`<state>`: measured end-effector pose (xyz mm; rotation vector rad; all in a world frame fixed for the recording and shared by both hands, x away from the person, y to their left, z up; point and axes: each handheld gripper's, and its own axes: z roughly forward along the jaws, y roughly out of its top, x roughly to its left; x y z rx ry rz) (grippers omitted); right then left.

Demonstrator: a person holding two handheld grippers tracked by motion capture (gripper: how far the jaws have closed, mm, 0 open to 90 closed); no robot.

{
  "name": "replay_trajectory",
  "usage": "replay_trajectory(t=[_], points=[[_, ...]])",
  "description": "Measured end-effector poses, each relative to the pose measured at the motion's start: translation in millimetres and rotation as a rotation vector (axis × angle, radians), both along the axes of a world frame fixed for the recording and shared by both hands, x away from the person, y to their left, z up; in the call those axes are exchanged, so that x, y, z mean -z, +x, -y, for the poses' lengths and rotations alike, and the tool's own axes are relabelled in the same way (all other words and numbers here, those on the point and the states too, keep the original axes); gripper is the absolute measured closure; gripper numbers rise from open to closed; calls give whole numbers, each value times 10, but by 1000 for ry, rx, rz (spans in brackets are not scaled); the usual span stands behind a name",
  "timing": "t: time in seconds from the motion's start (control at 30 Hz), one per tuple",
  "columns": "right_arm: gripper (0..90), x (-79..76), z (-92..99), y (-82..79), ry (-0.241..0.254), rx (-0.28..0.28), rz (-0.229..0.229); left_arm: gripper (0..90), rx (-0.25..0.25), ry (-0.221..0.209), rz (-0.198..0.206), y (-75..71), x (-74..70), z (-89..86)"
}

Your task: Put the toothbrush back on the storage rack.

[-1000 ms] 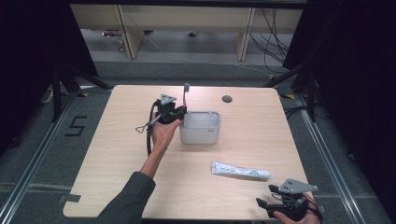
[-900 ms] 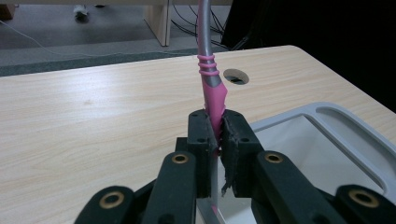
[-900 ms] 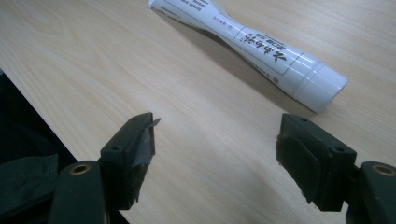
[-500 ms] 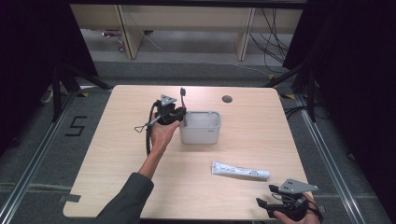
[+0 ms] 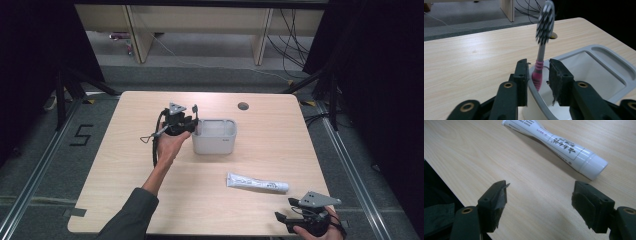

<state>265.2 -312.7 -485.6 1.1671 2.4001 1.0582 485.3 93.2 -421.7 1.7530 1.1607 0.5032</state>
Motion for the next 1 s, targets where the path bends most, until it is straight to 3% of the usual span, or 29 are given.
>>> replay_trajectory(t=[0.2, 0.23, 0.27, 0.4, 0.43, 0.57, 0.7, 0.8, 0.93, 1.0], points=[[284, -1, -15, -14, 14, 11, -17, 591, 13, 9, -9, -72, -54, -64], [284, -2, -13, -12, 11, 7, -13, 583, 15, 28, -17, -89, -70, -85], [284, -2, -14, -12, 12, 7, -12, 574, 13, 13, -15, -97, -74, -87], [284, -1, -15, -12, 11, 8, -13, 537, 18, 22, -19, -133, -98, -128], [284, -1, -14, -12, 11, 9, -12, 522, 19, 4, -27, -156, -106, -138], [284, -2, -16, -16, 14, 14, -17, 447, 36, 22, -41, -217, -138, -173], [284, -1, -16, -15, 15, 13, -19, 380, 47, 5, -62, -289, -163, -217], [284, -3, -2, -1, 2, 2, 5, 332, 50, -3, -66, -343, -178, -248], [284, 1, -19, -16, 16, 16, -20, 297, 59, -5, -66, -389, -200, -287], [284, -1, 0, 1, 2, 2, 2, 286, 70, -12, -71, -436, -206, -314]])
